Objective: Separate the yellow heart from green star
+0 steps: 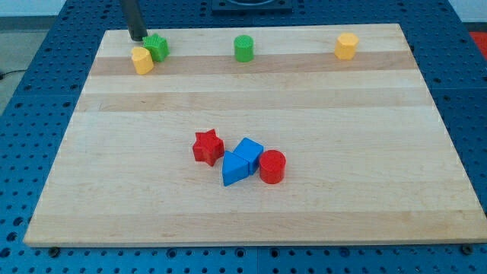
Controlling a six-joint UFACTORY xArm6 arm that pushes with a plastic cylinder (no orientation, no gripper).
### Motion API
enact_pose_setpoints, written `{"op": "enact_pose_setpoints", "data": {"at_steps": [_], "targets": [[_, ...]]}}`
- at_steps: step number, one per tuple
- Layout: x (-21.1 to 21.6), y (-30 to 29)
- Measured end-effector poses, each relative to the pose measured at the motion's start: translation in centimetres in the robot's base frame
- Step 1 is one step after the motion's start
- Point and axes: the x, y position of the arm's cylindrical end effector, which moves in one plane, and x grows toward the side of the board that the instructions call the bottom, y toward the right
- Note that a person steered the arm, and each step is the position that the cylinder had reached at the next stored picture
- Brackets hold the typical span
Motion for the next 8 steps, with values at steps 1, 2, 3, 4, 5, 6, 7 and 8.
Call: {"op": "enact_pose_setpoints", "data": {"at_steps": [1,2,3,4,5,6,7,8], "targets": [[0.0,2.2],[-0.1,3.9],[2.9,2.2],[7.2,-2.2],[11.3,-4.1],[11.0,-4.1],[8.8,-2.9],[10.3,-0.7]]}}
